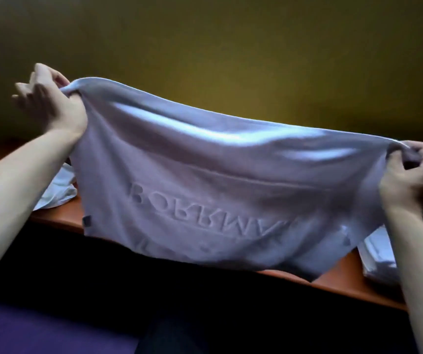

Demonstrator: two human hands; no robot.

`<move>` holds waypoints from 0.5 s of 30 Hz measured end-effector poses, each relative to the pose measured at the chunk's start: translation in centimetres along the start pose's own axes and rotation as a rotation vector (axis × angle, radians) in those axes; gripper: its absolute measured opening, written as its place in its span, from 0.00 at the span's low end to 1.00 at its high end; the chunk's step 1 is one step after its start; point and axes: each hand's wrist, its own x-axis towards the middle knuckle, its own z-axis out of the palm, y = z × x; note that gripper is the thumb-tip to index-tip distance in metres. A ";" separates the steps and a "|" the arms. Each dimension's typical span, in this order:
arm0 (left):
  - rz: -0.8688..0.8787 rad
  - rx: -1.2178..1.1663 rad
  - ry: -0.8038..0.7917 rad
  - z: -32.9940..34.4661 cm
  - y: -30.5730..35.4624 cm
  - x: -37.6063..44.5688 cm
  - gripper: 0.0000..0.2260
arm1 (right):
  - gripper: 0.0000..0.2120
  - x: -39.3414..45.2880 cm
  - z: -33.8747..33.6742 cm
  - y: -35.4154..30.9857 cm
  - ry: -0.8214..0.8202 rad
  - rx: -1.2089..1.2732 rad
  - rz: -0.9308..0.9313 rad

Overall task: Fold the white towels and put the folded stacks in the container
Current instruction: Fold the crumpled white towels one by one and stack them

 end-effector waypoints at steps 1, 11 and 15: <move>-0.013 -0.008 -0.025 0.5 -0.2 -0.1 0.08 | 0.07 -0.2 0.5 -0.6 -0.032 -0.028 0.001; -0.098 0.126 -0.210 12.0 -6.7 -5.1 0.11 | 0.14 -7.5 10.6 5.1 -0.398 -0.142 0.166; -0.110 0.173 -0.269 17.4 -8.2 -5.9 0.10 | 0.11 -8.5 15.2 6.8 -0.469 -0.202 0.171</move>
